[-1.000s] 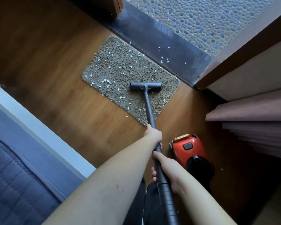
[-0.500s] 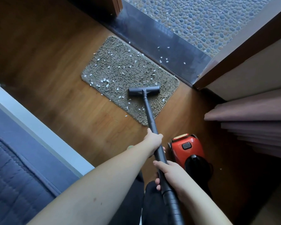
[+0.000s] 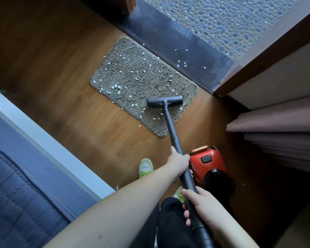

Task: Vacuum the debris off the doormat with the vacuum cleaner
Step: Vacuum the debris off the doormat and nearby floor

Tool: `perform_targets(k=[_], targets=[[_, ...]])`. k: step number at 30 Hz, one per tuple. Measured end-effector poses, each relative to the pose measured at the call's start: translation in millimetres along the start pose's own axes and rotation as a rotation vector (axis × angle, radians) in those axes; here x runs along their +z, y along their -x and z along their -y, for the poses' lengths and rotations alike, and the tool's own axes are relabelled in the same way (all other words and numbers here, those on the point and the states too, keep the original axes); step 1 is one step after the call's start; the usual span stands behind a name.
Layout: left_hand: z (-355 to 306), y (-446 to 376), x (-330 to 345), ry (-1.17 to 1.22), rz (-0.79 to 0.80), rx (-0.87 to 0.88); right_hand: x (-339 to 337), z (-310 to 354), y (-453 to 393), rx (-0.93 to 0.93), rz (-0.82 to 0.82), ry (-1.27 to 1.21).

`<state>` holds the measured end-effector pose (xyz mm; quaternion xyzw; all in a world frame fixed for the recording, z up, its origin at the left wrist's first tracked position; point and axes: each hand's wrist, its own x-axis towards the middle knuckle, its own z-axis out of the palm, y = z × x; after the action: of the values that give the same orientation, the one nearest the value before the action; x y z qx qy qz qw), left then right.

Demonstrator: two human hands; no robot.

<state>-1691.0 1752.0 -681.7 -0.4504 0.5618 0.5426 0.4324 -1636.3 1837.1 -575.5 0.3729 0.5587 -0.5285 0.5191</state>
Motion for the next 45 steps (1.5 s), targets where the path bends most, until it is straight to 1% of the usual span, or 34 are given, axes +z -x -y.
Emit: perform_targets(k=[2,5,7,8,11,14,16,19,27,29,32,34,36,37,39,43,45], targets=[[-11,3,-1,-0.007,-0.022,0.012,2,7,-4,-0.014,-0.002,0.018],[-22,-19,-9,0.000,-0.022,0.011,7,22,-15,-0.008,0.003,-0.004],[1,-92,-7,-0.023,-0.076,0.011,11,32,-21,0.019,0.020,-0.075],[-5,-85,-4,-0.069,-0.074,-0.004,13,35,-24,0.035,0.028,-0.111],[-17,-76,-10,-0.085,-0.047,-0.012,16,37,-29,0.056,0.040,-0.183],[-29,-46,-16,-0.044,-0.029,-0.030,14,33,-28,0.049,0.035,-0.207],[-28,-42,-15,-0.025,-0.012,-0.019,12,30,-27,0.047,0.031,-0.207],[-30,-20,-15,-0.004,0.006,-0.026,9,25,-24,0.040,0.025,-0.180],[-8,-13,-7,-0.003,0.011,-0.035,2,7,-10,0.054,0.018,-0.116],[-9,3,-2,-0.022,0.020,-0.049,-1,1,-7,0.042,0.009,-0.068],[-3,27,11,-0.090,0.053,0.042,-7,-6,0,0.042,0.017,0.018],[5,34,15,-0.095,0.032,0.045,-12,-11,4,0.049,0.024,0.065],[11,20,14,-0.114,0.013,-0.003,-13,-13,5,0.050,0.019,0.101],[16,7,13,-0.142,-0.007,-0.010,-14,-13,4,0.051,0.017,0.110],[14,1,12,-0.135,0.003,-0.005,-15,-9,1,0.042,0.026,0.109],[6,-28,11,-0.117,-0.014,0.050,-14,7,-4,0.003,0.039,0.090],[6,-65,12,-0.126,-0.065,0.072,-10,17,-10,-0.004,0.037,0.063]])
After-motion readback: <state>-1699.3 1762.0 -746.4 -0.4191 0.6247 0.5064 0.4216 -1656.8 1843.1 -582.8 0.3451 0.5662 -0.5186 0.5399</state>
